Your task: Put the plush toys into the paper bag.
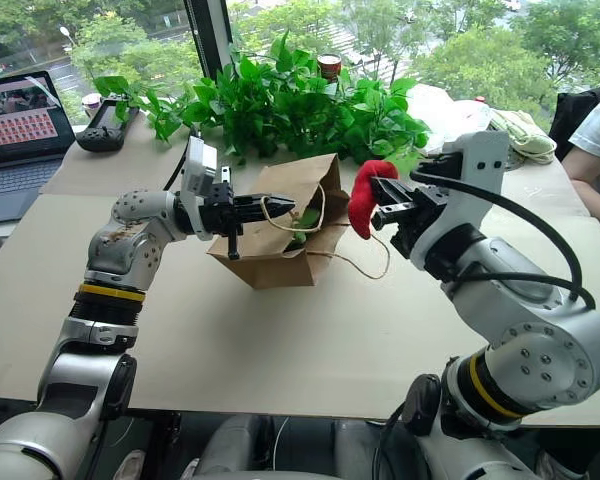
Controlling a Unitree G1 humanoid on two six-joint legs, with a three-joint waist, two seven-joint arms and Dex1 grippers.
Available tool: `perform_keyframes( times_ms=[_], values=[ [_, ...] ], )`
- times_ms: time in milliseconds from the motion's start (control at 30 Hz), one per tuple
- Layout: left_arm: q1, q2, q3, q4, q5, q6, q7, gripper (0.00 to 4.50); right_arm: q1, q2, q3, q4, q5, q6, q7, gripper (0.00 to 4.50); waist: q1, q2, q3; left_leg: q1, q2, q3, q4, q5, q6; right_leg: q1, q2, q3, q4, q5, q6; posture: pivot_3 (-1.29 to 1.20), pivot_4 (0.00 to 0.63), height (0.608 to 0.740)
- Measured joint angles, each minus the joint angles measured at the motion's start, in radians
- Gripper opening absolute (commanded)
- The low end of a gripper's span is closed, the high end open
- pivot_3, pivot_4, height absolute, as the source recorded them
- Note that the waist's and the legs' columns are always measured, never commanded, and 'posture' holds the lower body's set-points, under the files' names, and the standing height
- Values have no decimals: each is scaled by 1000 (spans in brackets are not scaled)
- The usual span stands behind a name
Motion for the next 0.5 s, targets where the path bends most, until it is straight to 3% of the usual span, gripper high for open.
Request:
perform_keyframes(
  times_ms=[367,500],
  values=[
    [0,1,0,0,0,0,3,0,39,-13,100,61,-53,0,-35,79,-4,0,0,0,0,0,0,0,0,-1,1,0,-1,0,0,0,150,740],
    [0,1,0,-1,0,0,5,0,73,16,199,101,-101,-3,-35,79,-11,0,0,1,0,0,0,0,0,0,2,0,-1,0,0,0,150,740]
  ],
)
